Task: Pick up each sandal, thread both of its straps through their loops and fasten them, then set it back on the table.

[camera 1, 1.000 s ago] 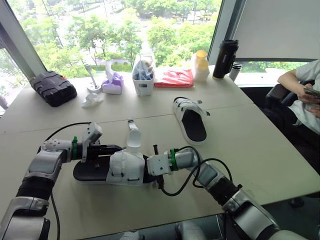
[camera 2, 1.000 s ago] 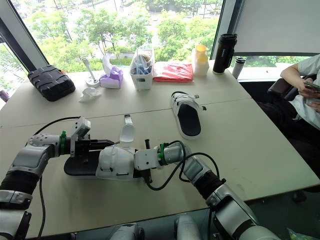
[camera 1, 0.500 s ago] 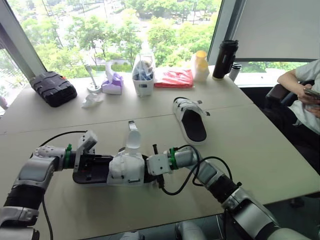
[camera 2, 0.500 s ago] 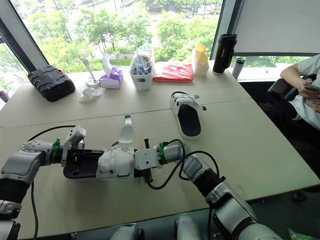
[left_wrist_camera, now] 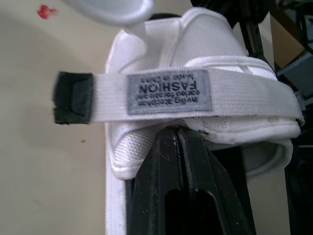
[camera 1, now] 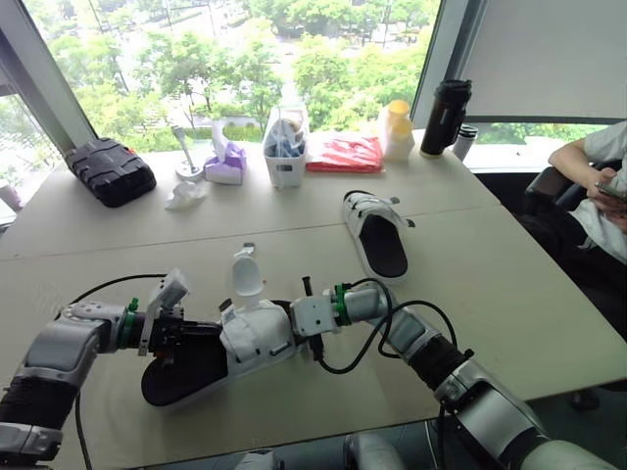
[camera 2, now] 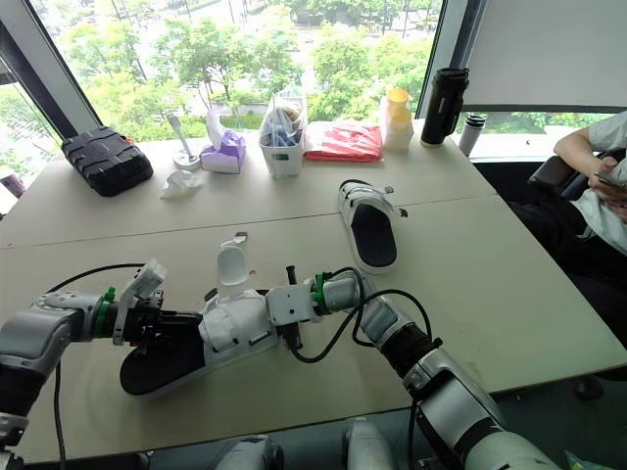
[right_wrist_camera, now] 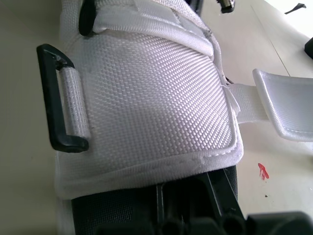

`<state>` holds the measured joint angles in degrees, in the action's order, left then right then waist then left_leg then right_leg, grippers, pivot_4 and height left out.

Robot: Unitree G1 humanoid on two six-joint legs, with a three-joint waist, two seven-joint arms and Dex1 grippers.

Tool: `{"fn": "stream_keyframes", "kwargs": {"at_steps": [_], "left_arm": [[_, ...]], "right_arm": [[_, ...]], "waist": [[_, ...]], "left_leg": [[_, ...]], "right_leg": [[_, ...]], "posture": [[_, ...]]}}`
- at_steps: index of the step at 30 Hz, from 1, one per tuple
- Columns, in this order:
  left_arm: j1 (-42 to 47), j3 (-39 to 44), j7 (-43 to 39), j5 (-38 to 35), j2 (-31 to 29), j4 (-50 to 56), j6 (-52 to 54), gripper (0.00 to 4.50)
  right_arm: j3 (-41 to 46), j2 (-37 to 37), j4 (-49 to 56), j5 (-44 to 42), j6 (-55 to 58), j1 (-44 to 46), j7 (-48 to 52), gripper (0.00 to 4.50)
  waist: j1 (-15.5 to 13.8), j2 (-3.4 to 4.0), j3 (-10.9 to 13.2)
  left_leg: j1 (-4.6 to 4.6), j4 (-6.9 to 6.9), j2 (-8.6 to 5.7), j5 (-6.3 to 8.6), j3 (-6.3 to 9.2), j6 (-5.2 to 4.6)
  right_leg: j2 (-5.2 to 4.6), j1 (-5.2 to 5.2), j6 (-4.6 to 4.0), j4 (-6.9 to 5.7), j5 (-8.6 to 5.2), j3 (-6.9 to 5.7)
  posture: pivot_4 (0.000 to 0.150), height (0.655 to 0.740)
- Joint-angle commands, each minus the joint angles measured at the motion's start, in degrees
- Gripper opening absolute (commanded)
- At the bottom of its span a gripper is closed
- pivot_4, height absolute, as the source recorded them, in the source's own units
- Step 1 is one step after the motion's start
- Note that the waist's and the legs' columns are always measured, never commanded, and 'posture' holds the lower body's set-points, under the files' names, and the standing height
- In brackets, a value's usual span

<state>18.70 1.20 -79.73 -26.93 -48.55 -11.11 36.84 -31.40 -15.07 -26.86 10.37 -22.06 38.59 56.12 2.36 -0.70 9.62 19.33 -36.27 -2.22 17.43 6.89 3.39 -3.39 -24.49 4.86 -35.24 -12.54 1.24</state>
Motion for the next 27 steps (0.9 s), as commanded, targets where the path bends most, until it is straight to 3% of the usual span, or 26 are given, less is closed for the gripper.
{"fn": "stream_keyframes", "kwargs": {"at_steps": [1,5,10,13,20,27], "left_arm": [[4.6,3.7,-0.5,-1.5,-2.2,-4.5,0.8,0.06],[8.9,5.9,1.6,-2.4,-1.2,-9.7,2.5,0.06],[12.0,9.2,10.5,-4.4,5.2,-13.0,8.3,0.06],[12.5,11.0,14.3,-6.5,8.4,-13.7,12.7,0.91],[14.0,13.4,20.9,-7.7,12.6,-16.9,16.3,4.38],[16.6,15.9,23.6,-11.6,17.0,-19.5,21.4,4.45]], "right_arm": [[-1.1,-1.5,-3.2,3.0,1.7,-1.4,0.3,0.00],[-1.3,-1.4,-3.0,3.0,1.9,-1.5,0.2,0.00],[-1.4,-1.2,-3.0,3.1,1.9,-1.6,0.0,0.00],[-1.4,-1.2,-3.0,3.2,1.9,-1.6,-0.1,0.00],[-1.5,-1.1,-3.0,3.3,2.1,-1.7,-0.3,0.00],[-1.5,-1.1,-3.0,3.4,2.2,-1.9,-0.8,0.00]], "waist": [[0.1,0.00,0.0],[0.2,0.00,0.0],[0.2,-0.01,0.0],[0.2,-0.02,0.0],[0.2,-0.04,0.0],[0.1,-0.07,0.0]], "left_leg": [[0.00,0.00,0.00,0.00,0.00,0.00],[-0.01,0.02,0.00,0.00,0.00,0.00],[-0.01,0.00,0.00,0.00,0.01,0.01],[0.00,0.01,0.00,0.00,0.02,0.01],[-0.01,0.00,0.00,-0.02,0.06,0.05],[-0.01,0.00,0.00,-0.05,0.07,0.09]], "right_leg": [[0.00,0.00,0.02,-0.01,0.01,0.00],[0.02,-0.01,0.10,-0.01,0.12,0.00],[0.01,0.00,0.01,-0.02,0.20,-0.01],[0.03,-0.02,0.01,-0.02,0.20,-0.01],[0.02,-0.03,0.01,-0.05,0.21,-0.02],[0.02,-0.02,0.00,-0.07,0.22,-0.03]], "posture": [[0.150,0.7400],[0.150,0.7400],[0.150,0.7400],[0.150,0.7400],[0.150,0.7400],[0.150,0.7400]]}}
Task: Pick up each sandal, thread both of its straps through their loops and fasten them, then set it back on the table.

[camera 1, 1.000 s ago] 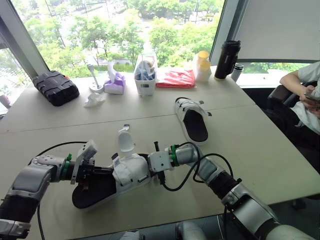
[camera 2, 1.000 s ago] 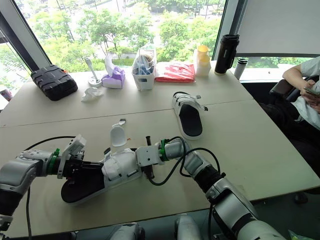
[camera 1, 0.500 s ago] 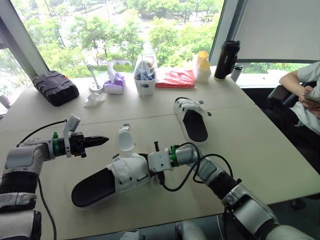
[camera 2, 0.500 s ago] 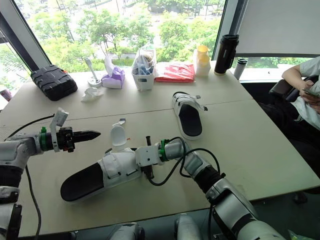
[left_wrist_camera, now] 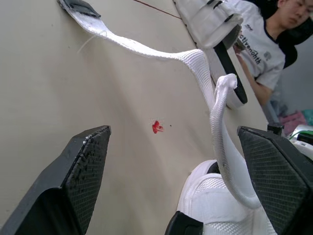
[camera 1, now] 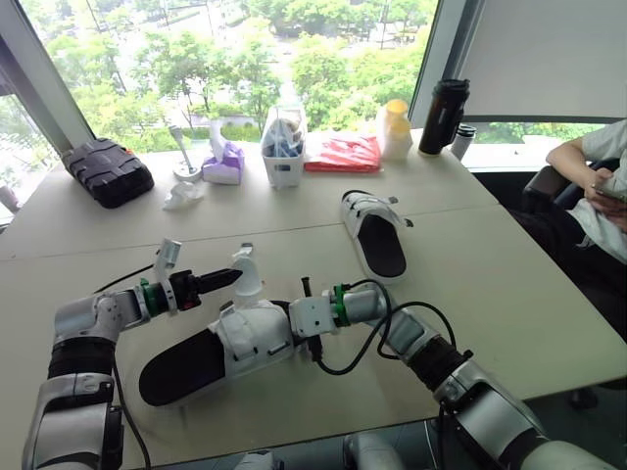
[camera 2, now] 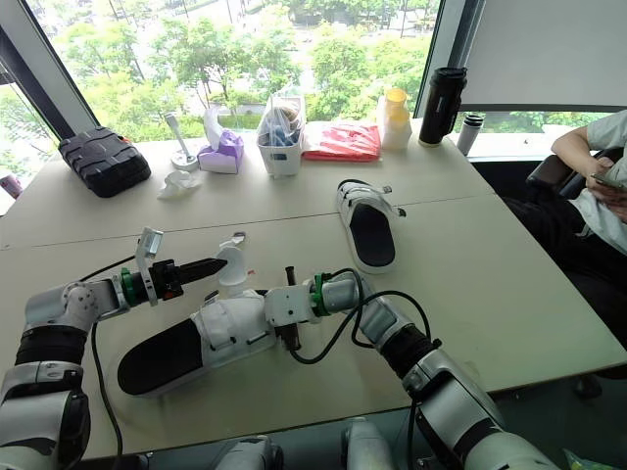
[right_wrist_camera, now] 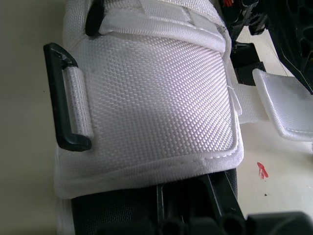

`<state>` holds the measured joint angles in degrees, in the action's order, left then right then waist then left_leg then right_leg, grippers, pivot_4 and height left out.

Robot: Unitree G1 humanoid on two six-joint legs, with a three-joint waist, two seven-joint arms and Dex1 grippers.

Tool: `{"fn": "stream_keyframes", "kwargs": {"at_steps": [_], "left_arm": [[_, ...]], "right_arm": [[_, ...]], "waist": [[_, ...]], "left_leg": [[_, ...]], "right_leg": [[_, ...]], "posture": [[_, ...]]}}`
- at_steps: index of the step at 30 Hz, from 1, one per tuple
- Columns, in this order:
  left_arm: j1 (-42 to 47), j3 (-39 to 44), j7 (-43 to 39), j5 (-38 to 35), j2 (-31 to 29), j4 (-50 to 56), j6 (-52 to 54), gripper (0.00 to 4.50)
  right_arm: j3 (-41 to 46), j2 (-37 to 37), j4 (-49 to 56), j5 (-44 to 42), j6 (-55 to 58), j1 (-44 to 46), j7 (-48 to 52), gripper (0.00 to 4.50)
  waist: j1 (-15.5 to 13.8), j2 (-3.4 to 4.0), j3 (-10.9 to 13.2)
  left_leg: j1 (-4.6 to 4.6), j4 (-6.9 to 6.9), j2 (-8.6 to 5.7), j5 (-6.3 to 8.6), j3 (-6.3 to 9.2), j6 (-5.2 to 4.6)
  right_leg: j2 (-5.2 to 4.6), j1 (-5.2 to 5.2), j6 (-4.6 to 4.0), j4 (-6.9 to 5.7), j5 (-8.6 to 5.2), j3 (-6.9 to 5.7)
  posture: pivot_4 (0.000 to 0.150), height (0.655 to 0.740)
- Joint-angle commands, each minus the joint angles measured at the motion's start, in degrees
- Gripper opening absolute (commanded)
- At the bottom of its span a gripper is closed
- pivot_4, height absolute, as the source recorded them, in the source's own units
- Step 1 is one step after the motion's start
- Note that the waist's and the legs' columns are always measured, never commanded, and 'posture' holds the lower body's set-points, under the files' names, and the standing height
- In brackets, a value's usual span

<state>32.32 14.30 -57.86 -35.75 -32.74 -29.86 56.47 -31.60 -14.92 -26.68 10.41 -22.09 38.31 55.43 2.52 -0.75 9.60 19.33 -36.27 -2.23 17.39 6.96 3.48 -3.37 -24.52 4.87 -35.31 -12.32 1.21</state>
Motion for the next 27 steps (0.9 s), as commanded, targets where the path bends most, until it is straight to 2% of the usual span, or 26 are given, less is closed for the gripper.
{"fn": "stream_keyframes", "kwargs": {"at_steps": [1,6,11,21,24,27], "left_arm": [[3.6,3.4,2.4,-3.0,2.0,-1.5,2.1,4.45],[9.0,7.7,8.2,-4.0,6.2,-9.8,0.6,4.45],[13.6,11.5,13.8,-2.9,7.8,-18.8,-3.9,4.45],[16.4,13.8,17.1,-2.1,9.6,-25.9,-10.7,4.45],[17.2,13.9,17.2,-2.2,9.8,-27.1,-12.1,3.64],[17.6,13.7,17.1,-2.3,9.9,-27.5,-12.3,2.19]], "right_arm": [[-1.3,-1.2,-3.2,3.3,2.3,-1.6,-0.2,0.00],[-1.4,-0.9,-3.5,3.5,2.3,-1.4,-0.7,0.00],[-1.5,-0.9,-3.3,3.6,2.4,-1.4,-1.1,0.00],[-1.7,-1.1,-2.9,3.6,2.5,-1.7,-1.2,0.00],[-1.7,-1.1,-2.9,3.6,2.5,-1.6,-1.2,0.00],[-1.7,-1.1,-2.9,3.6,2.4,-1.6,-1.1,0.00]], "waist": [[0.0,-0.03,0.0],[0.0,-0.04,0.0],[0.1,-0.05,0.0],[0.0,-0.06,0.0],[0.0,-0.06,0.0],[0.0,-0.06,0.0]], "left_leg": [[0.00,-0.01,0.00,-0.02,0.01,0.03],[-0.01,0.00,0.00,-0.05,0.03,0.08],[-0.01,0.01,-0.01,-0.09,0.06,0.16],[-0.01,0.01,-0.01,-0.17,0.11,0.30],[-0.02,0.01,-0.01,-0.17,0.11,0.31],[0.00,0.01,-0.02,-0.17,0.11,0.31]], "right_leg": [[0.00,0.00,0.00,0.00,0.00,-0.02],[0.00,0.00,0.00,-0.01,0.01,-0.03],[0.00,0.00,0.01,-0.01,0.01,-0.04],[-0.01,0.01,0.02,-0.04,0.06,-0.09],[-0.01,0.01,0.01,-0.04,0.06,-0.09],[-0.01,0.01,0.01,-0.04,0.06,-0.09]], "posture": [[0.150,0.7400],[0.150,0.7400],[0.150,0.7400],[0.150,0.7400],[0.150,0.7400],[0.150,0.7400]]}}
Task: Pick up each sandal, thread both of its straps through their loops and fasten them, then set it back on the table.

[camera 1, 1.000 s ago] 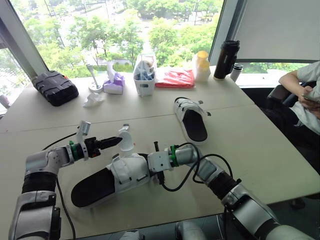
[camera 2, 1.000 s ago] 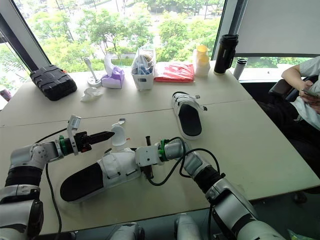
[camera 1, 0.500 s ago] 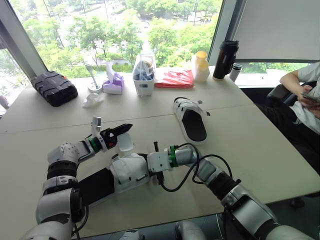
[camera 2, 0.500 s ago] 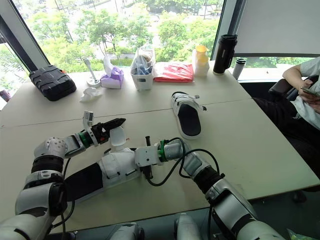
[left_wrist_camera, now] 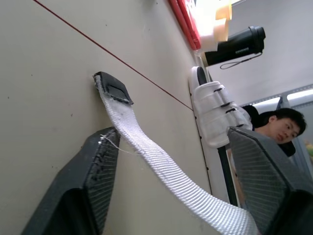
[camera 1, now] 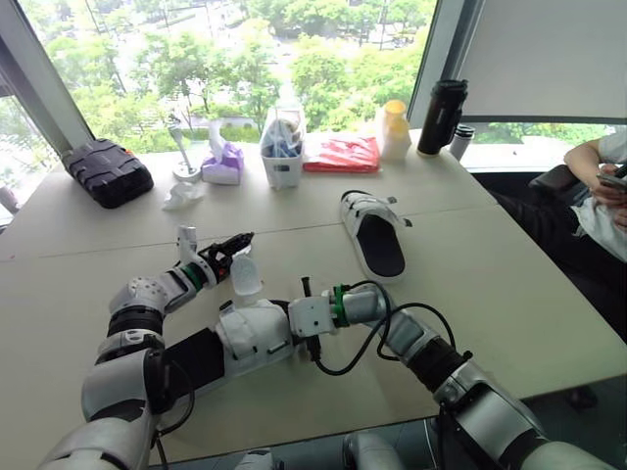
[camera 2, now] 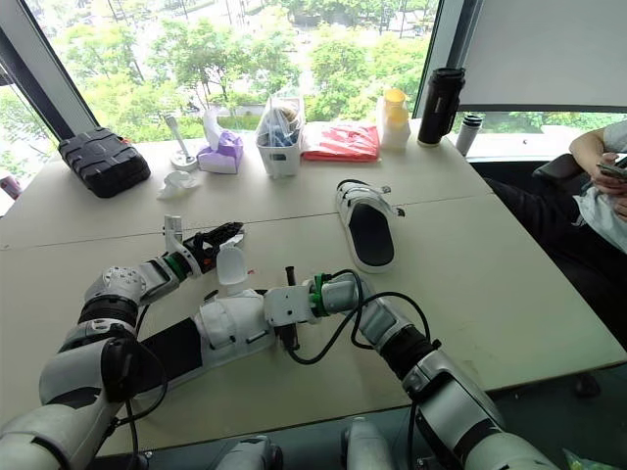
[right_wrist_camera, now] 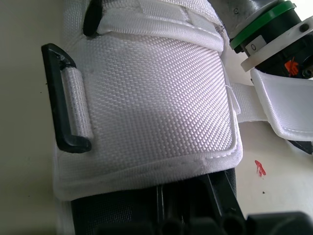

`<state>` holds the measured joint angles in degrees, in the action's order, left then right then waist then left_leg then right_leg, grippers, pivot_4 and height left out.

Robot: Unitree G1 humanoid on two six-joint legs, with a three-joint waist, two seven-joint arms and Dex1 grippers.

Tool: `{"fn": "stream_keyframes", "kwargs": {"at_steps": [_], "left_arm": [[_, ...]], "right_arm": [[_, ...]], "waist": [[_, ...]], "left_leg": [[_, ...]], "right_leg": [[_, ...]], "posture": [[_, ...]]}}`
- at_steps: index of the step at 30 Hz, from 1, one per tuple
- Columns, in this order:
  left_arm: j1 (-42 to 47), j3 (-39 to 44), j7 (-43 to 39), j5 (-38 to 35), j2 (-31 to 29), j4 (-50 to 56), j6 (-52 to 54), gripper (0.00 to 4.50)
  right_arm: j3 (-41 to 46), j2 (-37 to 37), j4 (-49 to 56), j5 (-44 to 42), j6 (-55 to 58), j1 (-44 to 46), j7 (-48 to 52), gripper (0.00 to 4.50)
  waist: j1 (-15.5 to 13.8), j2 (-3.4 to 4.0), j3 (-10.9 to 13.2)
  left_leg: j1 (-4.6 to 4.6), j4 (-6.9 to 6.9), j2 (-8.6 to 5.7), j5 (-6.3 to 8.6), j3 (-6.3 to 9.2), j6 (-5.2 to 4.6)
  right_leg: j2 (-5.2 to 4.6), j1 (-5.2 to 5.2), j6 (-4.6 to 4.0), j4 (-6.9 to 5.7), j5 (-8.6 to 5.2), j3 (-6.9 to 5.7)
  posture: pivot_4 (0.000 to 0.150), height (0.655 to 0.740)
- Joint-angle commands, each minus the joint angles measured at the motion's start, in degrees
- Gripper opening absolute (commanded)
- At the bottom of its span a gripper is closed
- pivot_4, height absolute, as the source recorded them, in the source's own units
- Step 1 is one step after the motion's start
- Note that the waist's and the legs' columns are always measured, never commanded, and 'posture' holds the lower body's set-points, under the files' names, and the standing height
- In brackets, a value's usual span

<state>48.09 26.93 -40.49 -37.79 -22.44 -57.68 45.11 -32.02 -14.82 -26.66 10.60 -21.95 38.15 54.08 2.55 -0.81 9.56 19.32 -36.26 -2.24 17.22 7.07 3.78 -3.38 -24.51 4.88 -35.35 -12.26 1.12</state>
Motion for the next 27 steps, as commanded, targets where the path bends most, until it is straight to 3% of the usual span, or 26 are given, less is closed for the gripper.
{"fn": "stream_keyframes", "kwargs": {"at_steps": [1,4,5,8,11,17,21,27], "left_arm": [[1.9,1.1,-0.3,-0.2,-0.4,0.3,-1.0,1.65],[1.9,1.1,-0.8,-0.2,-0.7,0.3,-1.4,0.17],[1.8,1.0,-1.3,-0.1,-0.9,0.6,-1.6,0.02],[0.8,-1.1,-6.8,0.5,-1.7,5.0,-2.8,0.02],[-2.4,-5.7,-13.7,-0.5,-1.8,19.7,-1.7,0.02],[-11.8,-12.9,-19.5,-1.8,-2.8,47.7,-2.8,0.02],[-21.8,-20.7,-26.7,6.3,-6.5,62.1,-18.3,0.02],[-31.0,-26.8,-35.5,15.5,-11.3,66.2,-41.7,0.02]], "right_arm": [[-1.3,-1.2,-2.9,3.4,2.3,-1.5,0.2,0.00],[-1.5,-1.1,-2.9,3.4,2.4,-1.5,0.2,0.00],[-1.5,-1.1,-2.9,3.4,2.4,-1.5,0.2,0.00],[-1.5,-1.2,-2.6,3.3,2.5,-1.7,0.4,0.00],[-1.5,-1.5,-2.4,3.3,2.5,-1.9,0.5,0.00],[-1.4,-2.0,-1.9,3.2,2.5,-2.3,1.1,0.00],[-1.6,-2.0,-1.8,3.3,2.3,-2.5,1.6,0.00],[-1.8,-1.9,-2.3,3.3,1.8,-2.3,2.1,0.00]], "waist": [[0.0,0.00,0.0],[0.0,-0.01,0.0],[0.0,-0.01,0.0],[0.0,-0.01,0.0],[0.1,-0.01,0.0],[-0.1,-0.01,0.0],[-0.1,0.00,0.0],[-0.1,0.00,0.0]], "left_leg": [[0.00,0.00,0.00,0.00,0.00,0.00],[0.00,0.00,0.00,0.00,0.01,0.00],[0.00,0.00,0.00,0.00,0.01,0.00],[0.00,0.00,0.00,-0.01,0.01,0.01],[0.03,0.01,0.01,-0.01,0.01,0.01],[0.02,0.03,0.01,-0.01,-0.01,0.03],[0.03,0.04,0.00,-0.01,-0.07,0.03],[0.03,0.06,0.00,0.00,-0.13,0.01]], "right_leg": [[0.00,0.00,0.00,0.00,0.00,0.00],[0.00,0.00,0.00,0.00,0.00,-0.01],[0.00,0.00,0.00,0.00,0.00,-0.01],[0.00,0.00,0.00,-0.01,0.01,-0.01],[0.00,-0.01,-0.01,0.00,0.01,0.00],[-0.04,0.00,-0.02,0.01,0.00,0.05],[-0.07,0.00,-0.03,0.05,0.00,0.09],[-0.06,0.00,-0.18,0.11,-0.08,0.12]], "posture": [[0.150,0.7400],[0.150,0.7400],[0.150,0.7400],[0.150,0.7400],[0.150,0.7400],[0.150,0.7400],[0.150,0.7400],[0.150,0.7400]]}}
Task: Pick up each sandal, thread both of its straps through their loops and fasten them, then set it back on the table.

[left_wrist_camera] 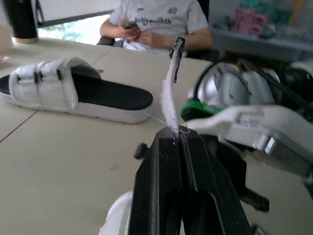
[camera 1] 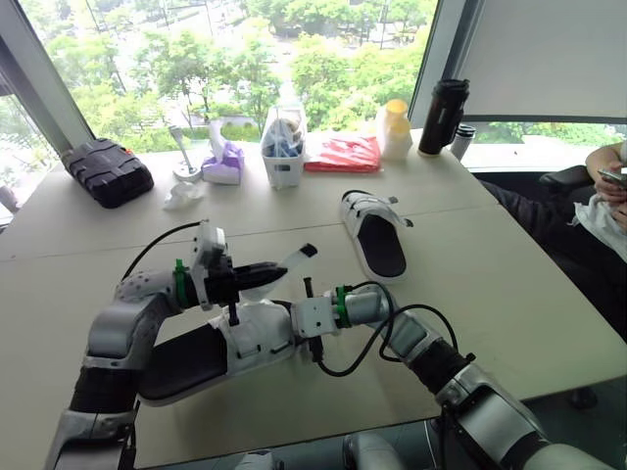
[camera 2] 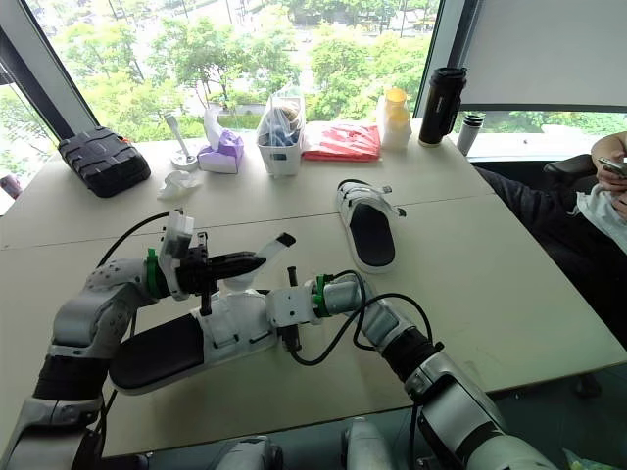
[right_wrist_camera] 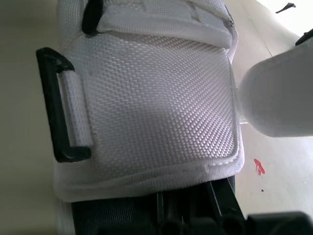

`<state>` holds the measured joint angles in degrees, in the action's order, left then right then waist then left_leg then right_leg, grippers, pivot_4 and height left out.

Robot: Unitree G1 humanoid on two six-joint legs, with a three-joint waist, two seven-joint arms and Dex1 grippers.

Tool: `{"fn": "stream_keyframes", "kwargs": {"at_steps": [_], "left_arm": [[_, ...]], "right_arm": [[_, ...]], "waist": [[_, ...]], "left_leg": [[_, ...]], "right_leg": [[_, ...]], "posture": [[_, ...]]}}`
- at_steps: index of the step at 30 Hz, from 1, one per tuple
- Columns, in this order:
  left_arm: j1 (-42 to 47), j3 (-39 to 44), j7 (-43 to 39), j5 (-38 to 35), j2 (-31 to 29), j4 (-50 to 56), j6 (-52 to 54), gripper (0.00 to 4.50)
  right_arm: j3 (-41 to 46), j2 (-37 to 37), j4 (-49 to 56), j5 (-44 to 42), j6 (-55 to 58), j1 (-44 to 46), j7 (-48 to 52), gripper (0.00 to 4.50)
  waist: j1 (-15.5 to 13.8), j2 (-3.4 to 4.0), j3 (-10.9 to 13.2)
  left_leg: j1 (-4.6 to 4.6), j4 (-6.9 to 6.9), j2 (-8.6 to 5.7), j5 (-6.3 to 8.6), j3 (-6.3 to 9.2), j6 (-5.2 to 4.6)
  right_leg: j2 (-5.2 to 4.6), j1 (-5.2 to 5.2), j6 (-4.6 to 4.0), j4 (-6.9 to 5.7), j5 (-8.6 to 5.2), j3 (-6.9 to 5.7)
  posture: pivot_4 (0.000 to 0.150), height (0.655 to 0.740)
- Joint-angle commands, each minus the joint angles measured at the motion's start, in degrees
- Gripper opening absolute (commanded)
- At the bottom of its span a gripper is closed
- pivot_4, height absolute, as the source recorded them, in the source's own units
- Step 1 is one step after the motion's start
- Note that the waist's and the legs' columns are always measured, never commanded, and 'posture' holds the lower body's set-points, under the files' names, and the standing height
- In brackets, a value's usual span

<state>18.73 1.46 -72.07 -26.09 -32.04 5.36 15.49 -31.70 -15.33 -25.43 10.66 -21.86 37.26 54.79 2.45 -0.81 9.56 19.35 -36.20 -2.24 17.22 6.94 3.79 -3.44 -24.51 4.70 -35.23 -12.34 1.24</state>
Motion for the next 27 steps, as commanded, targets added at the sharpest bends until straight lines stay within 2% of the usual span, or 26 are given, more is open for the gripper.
{"fn": "stream_keyframes", "kwargs": {"at_steps": [1,3,10,18,27], "left_arm": [[-2.4,-2.0,-5.1,5.2,-2.2,2.7,-16.7,0.02],[-3.1,-2.4,-6.5,6.8,-2.4,0.8,-24.0,0.02],[-4.6,-0.9,-8.0,7.2,-4.0,-3.4,-37.7,0.02],[-6.1,2.3,-3.1,6.6,-3.8,-8.3,-47.8,0.02],[-11.3,0.6,-4.3,6.8,-5.3,-11.4,-63.6,0.02]], "right_arm": [[-2.1,-1.4,-3.7,3.3,1.6,-1.4,1.5,0.00],[-2.3,-1.4,-3.8,3.4,1.3,-1.3,1.6,0.00],[-2.5,-1.5,-4.0,3.5,0.7,-1.3,2.0,0.00],[-2.7,-1.6,-4.4,3.7,0.0,-1.1,2.3,0.00],[-2.8,-2.0,-5.4,3.9,-0.9,-0.5,2.4,0.00]], "waist": [[0.0,0.00,0.0],[0.0,0.00,0.0],[0.1,0.00,0.0],[0.0,0.04,0.0],[-0.1,0.07,0.0]], "left_leg": [[0.00,0.00,0.00,0.00,0.00,0.00],[0.00,0.00,0.01,0.00,-0.01,-0.01],[0.00,0.00,0.02,0.03,-0.02,-0.07],[0.00,0.01,0.03,0.05,-0.02,-0.10],[-0.03,-0.02,0.03,0.05,-0.05,-0.10]], "right_leg": [[0.00,0.00,-0.05,0.00,-0.03,0.00],[0.00,0.00,-0.07,0.00,-0.04,0.00],[0.01,0.00,0.00,0.01,0.01,0.00],[0.02,0.00,0.07,0.01,0.04,-0.01],[0.01,0.02,0.04,-0.01,0.03,0.00]], "posture": [[0.150,0.7400],[0.150,0.7400],[0.150,0.7400],[0.150,0.7400],[0.150,0.7400]]}}
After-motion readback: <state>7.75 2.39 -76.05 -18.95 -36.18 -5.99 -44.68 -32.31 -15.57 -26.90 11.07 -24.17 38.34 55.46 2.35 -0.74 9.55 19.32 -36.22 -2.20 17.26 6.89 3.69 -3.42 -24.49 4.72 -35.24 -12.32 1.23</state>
